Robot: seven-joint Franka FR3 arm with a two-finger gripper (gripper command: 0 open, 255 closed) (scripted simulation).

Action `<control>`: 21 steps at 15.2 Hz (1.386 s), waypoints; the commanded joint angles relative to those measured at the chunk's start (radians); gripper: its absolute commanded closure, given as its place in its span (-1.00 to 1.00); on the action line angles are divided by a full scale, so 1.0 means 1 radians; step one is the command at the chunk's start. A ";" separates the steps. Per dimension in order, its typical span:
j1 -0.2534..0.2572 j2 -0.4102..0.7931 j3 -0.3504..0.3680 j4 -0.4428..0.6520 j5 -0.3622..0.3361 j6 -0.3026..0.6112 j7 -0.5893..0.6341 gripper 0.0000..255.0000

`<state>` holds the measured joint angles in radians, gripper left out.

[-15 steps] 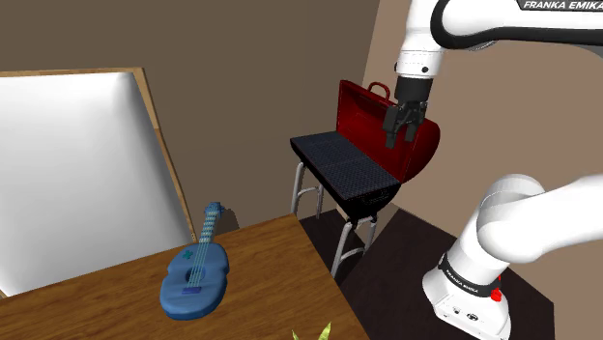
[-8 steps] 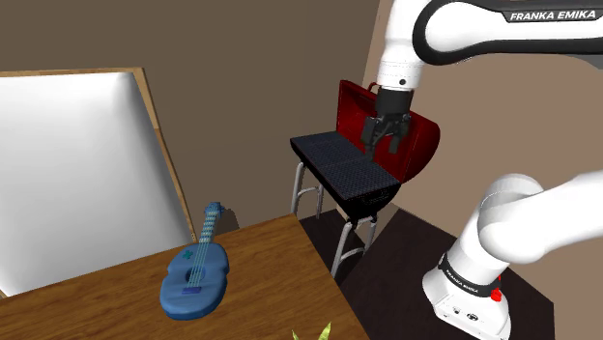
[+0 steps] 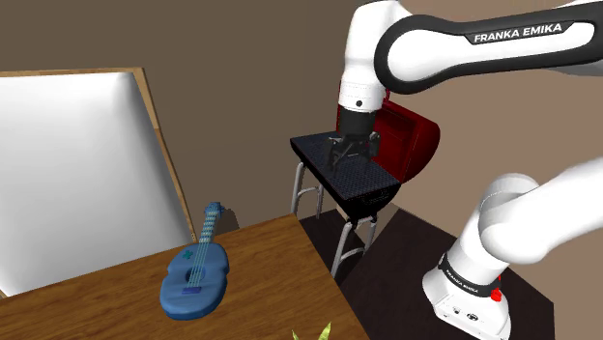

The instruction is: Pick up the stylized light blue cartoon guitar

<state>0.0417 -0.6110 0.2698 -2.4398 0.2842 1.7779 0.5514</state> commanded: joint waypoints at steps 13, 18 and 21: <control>-0.026 0.482 0.302 0.283 -0.090 0.270 0.500 -1.00; 0.001 0.711 0.351 0.453 -0.250 0.310 0.719 -1.00; 0.050 0.852 0.345 0.577 -0.352 0.307 0.840 -1.00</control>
<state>0.0741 0.1898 0.6168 -1.9077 -0.0300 2.0858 1.3460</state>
